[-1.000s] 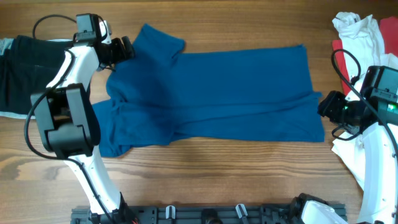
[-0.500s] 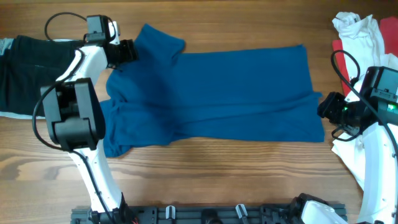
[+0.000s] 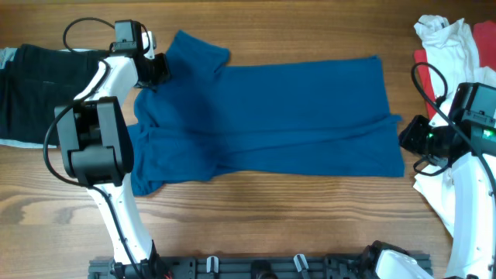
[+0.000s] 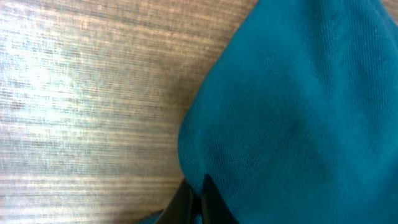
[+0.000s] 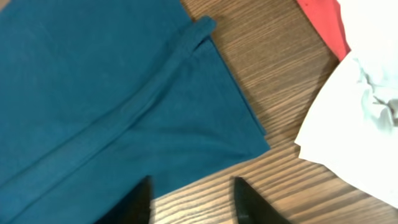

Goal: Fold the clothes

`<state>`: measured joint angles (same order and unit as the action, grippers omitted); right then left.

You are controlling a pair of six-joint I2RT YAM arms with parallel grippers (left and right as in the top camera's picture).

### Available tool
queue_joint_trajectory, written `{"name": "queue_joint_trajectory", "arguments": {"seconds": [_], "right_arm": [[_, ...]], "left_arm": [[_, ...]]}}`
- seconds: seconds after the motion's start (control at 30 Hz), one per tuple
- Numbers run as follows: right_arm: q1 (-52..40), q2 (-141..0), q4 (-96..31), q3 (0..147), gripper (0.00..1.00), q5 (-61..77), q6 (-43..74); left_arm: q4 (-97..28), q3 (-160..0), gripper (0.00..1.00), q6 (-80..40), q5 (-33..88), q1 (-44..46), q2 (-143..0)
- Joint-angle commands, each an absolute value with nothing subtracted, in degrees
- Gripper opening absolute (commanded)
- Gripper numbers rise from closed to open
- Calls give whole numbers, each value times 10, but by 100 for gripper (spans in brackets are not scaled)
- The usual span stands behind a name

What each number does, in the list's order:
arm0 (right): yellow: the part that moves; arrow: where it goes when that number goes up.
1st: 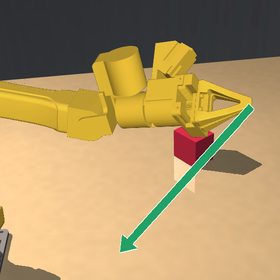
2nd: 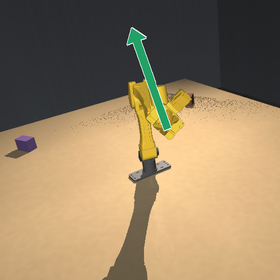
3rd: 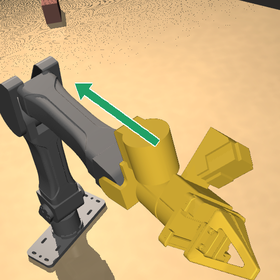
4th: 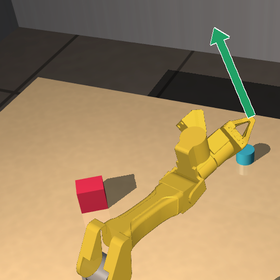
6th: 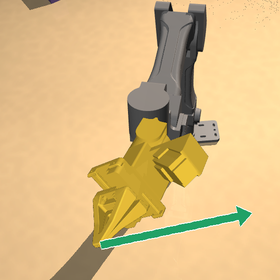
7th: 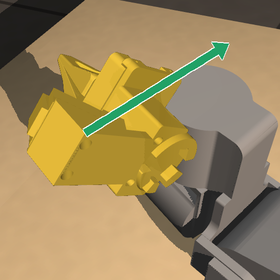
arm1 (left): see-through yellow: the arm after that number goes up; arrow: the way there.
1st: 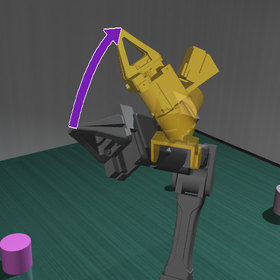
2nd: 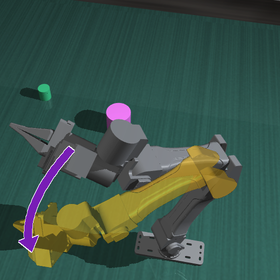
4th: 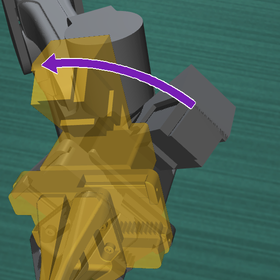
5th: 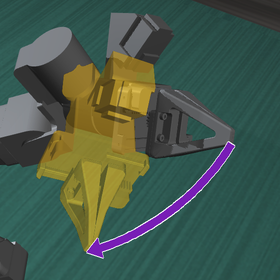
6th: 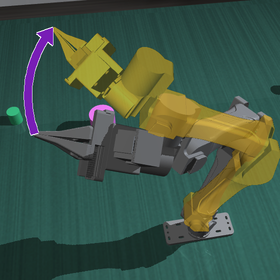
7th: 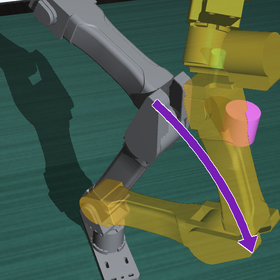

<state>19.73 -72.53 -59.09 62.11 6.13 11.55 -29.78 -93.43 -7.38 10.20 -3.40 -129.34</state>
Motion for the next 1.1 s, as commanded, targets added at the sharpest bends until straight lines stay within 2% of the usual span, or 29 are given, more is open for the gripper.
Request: {"name": "queue_joint_trajectory", "arguments": {"seconds": [0.0,0.1,0.23,0.43,0.67,1.07], "right_arm": [[198,-757,-580,635,30,103,86],[197,-842,-573,704,35,155,59],[175,-969,-512,829,63,185,23],[143,-1103,-352,870,78,185,15],[139,-1236,-230,870,79,185,14],[119,-1298,-111,870,73,162,21]], "left_arm": [[-327,-929,4,-139,105,-44,-1313],[-346,-929,4,-155,109,-50,-1313],[-357,-929,4,-155,109,-50,-1313],[-357,-929,4,-155,109,-50,-1313],[-357,-929,4,-155,109,-50,-1313],[-371,-929,4,-155,109,-50,-1313]]}}
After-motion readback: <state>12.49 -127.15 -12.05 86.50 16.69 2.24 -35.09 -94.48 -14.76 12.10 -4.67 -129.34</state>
